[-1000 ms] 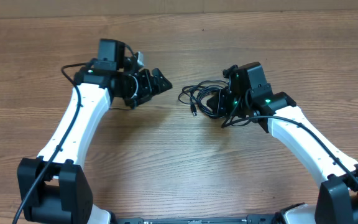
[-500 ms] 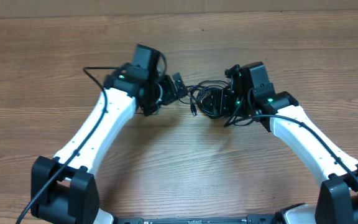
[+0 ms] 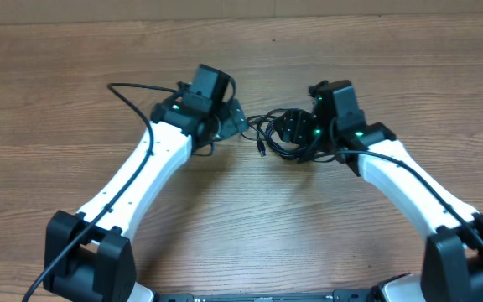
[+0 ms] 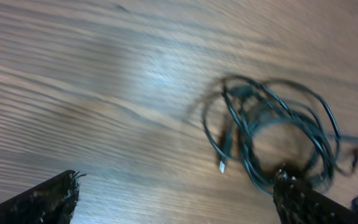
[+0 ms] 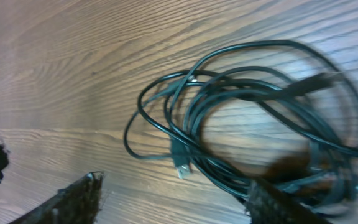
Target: Untangle cables
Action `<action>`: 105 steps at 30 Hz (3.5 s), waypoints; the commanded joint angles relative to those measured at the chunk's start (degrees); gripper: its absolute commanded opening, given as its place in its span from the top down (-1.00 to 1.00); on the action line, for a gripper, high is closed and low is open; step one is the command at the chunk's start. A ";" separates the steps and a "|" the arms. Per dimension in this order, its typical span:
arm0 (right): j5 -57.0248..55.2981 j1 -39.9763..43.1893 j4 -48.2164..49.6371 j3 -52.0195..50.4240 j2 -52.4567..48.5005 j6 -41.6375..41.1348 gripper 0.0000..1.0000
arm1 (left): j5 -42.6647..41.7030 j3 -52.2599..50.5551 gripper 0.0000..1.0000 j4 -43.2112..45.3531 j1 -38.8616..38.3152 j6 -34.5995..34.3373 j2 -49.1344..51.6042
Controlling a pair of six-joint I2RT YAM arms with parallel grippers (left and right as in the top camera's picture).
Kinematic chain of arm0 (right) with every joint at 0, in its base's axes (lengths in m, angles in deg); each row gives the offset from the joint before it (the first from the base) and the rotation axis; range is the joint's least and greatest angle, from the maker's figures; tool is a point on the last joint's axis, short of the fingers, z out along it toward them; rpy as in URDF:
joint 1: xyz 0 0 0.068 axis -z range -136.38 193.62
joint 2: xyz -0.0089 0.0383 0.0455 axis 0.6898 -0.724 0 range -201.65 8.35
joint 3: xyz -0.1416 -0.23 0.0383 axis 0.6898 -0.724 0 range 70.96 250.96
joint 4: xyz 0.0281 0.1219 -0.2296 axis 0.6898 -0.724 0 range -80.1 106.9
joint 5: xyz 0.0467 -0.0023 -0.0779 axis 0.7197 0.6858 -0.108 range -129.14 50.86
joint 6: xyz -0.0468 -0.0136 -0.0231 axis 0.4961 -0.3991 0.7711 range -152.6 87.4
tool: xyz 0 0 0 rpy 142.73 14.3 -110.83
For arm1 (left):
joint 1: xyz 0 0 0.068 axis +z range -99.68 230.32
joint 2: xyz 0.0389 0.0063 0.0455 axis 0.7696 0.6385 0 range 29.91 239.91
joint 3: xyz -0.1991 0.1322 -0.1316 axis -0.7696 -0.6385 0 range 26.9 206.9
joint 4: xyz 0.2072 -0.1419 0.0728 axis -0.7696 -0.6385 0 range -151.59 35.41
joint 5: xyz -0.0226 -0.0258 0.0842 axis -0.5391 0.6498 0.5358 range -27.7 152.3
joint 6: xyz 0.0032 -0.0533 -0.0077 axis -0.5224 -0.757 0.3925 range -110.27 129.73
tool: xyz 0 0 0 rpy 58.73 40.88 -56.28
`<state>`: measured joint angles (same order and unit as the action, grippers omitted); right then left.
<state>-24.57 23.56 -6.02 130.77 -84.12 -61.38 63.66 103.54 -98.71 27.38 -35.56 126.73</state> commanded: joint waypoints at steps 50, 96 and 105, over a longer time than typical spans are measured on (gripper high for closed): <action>12.76 -2.16 4.87 0.28 2.58 -3.72 0.92 | -19.45 1.18 -0.99 -4.22 9.79 17.53 -0.44; 1.46 -2.10 -4.28 0.26 5.44 -2.21 -1.00 | -4.57 1.18 -1.00 9.16 3.34 37.62 9.01; -3.37 -2.10 -7.48 0.26 5.44 -2.21 -1.00 | 0.92 1.18 -1.00 16.00 3.06 37.59 15.65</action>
<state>-25.01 21.25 -13.19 130.64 -79.40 -63.85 61.76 103.78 -84.85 30.44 0.94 140.10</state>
